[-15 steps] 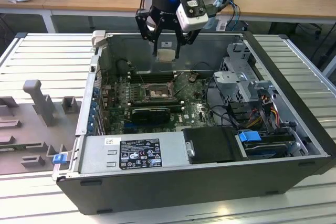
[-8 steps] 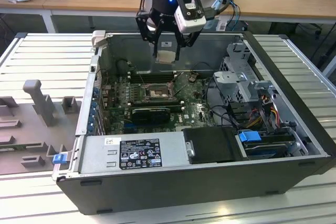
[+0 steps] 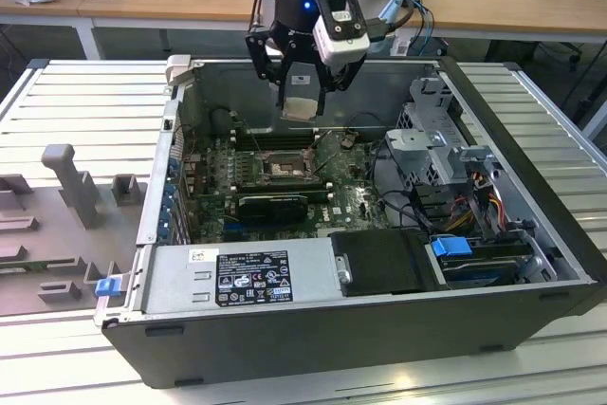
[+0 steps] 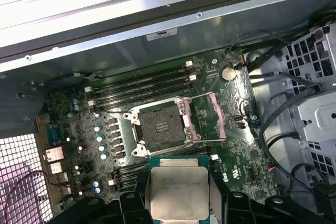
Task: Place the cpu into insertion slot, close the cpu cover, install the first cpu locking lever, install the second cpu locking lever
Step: 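Place the cpu into insertion slot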
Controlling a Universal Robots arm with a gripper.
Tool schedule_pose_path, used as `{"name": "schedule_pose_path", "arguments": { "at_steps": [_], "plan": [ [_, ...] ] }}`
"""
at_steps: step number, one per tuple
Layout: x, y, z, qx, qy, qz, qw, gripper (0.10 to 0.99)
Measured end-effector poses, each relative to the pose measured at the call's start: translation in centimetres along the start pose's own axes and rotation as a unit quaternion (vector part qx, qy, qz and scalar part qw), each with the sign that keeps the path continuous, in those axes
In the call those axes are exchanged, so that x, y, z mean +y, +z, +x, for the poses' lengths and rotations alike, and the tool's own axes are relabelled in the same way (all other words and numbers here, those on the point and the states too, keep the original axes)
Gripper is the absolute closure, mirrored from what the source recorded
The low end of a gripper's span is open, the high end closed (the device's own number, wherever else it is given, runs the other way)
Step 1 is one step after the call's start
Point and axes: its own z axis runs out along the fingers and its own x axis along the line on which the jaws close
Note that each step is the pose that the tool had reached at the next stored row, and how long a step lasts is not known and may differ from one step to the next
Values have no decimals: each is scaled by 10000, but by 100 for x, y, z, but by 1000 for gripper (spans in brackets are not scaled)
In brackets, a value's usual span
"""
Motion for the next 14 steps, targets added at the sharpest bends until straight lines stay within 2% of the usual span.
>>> {"name": "schedule_pose_path", "arguments": {
  "at_steps": [14],
  "plan": [
    [-4, 78, 0, -35, 258, 83, 9996, 545]
  ]
}}
